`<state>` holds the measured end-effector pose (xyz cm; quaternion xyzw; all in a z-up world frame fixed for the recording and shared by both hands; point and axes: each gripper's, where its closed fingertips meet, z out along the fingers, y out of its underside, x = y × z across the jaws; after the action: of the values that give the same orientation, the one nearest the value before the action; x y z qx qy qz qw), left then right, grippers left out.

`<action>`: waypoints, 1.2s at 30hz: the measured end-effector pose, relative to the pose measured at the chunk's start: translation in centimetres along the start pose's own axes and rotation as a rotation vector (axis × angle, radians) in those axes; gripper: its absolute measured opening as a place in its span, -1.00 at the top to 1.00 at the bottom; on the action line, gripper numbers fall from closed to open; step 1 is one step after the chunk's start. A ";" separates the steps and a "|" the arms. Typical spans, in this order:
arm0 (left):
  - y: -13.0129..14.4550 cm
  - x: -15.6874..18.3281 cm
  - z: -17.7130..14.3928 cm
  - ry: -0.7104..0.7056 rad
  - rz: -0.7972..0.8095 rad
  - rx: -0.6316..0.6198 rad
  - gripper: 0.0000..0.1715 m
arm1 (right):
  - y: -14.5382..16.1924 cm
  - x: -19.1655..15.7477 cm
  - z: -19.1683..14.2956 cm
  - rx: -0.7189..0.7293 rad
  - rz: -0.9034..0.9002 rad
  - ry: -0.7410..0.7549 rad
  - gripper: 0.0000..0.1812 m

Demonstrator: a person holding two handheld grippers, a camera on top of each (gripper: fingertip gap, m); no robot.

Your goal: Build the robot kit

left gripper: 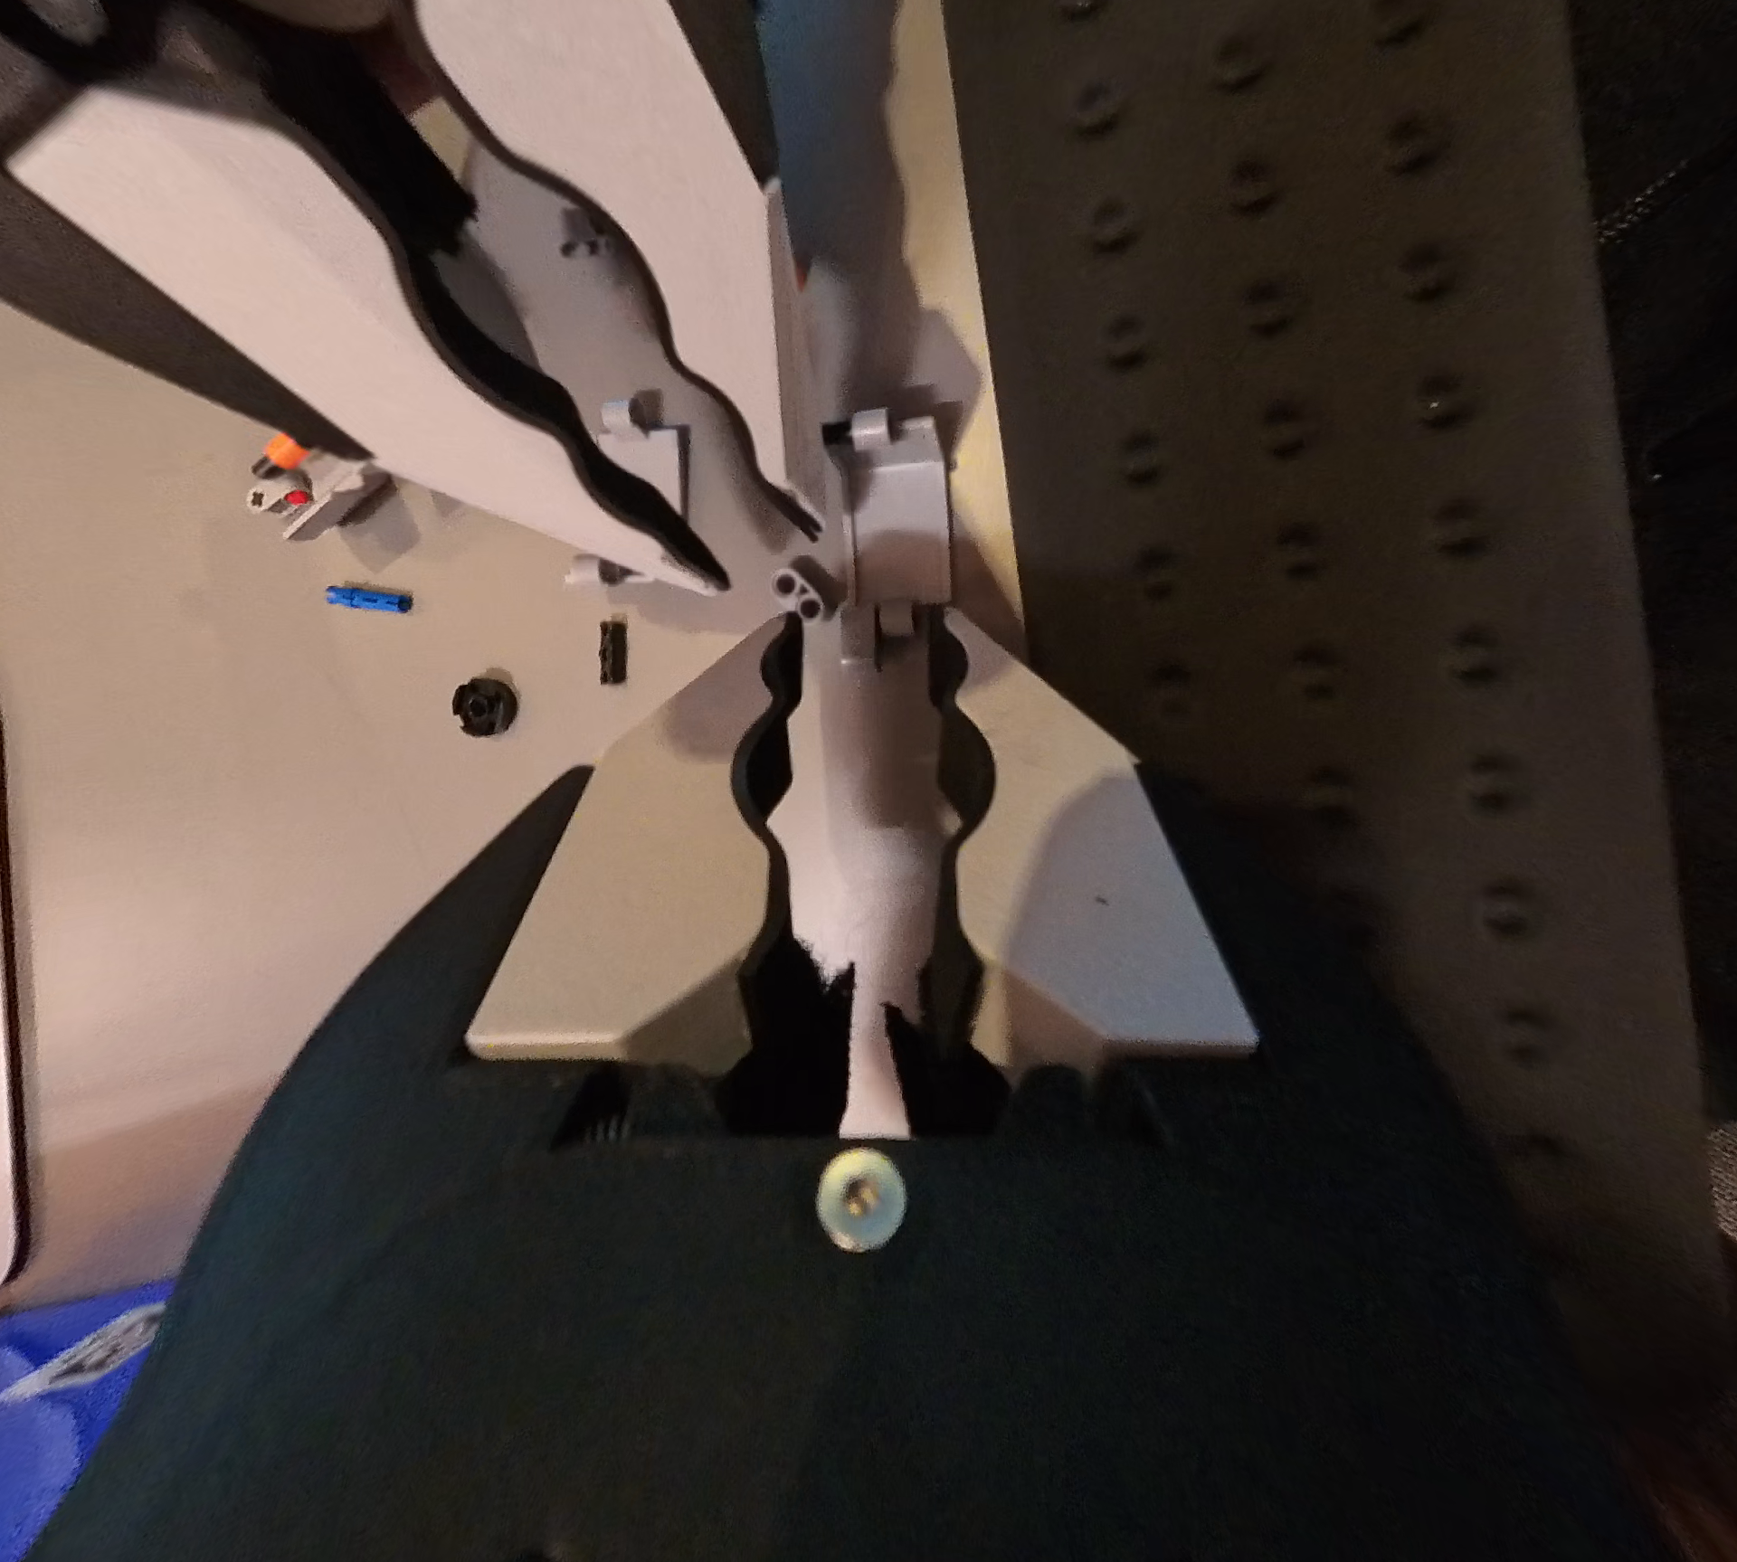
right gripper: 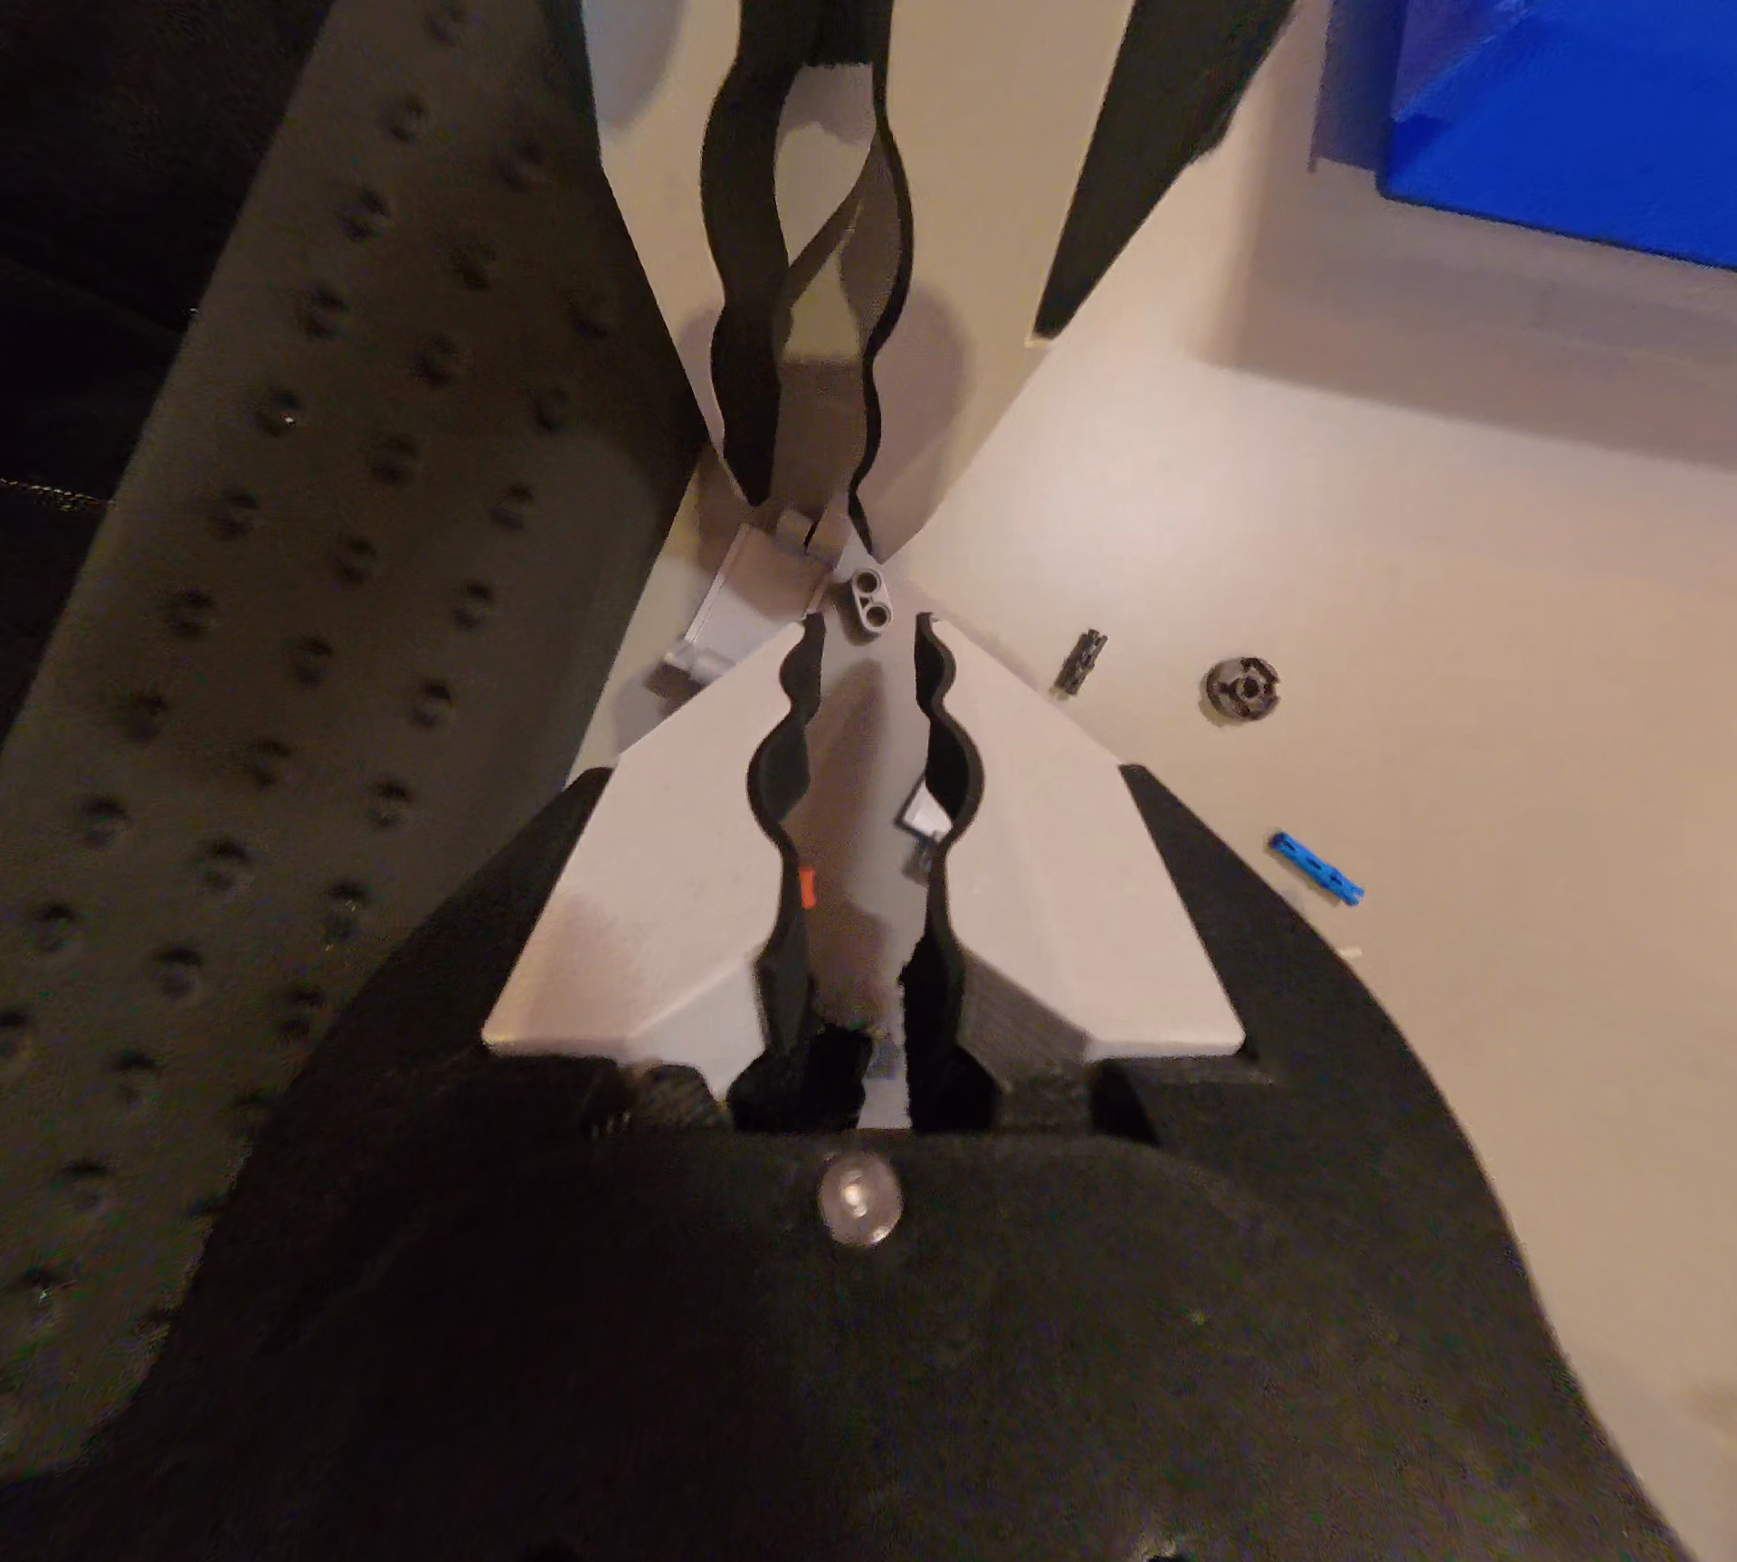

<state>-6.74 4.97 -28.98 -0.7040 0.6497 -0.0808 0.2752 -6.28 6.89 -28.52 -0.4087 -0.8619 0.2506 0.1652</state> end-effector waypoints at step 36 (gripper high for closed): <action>0.4 -2.1 0.4 -0.134 -0.137 -0.027 0.53 | 2.5 1.0 -4.5 0.058 0.064 0.105 0.94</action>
<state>-7.20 7.07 -29.01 -0.7541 0.5814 -0.0433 0.3024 -3.18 10.35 -26.18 -0.4435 -0.8310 0.2587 0.2138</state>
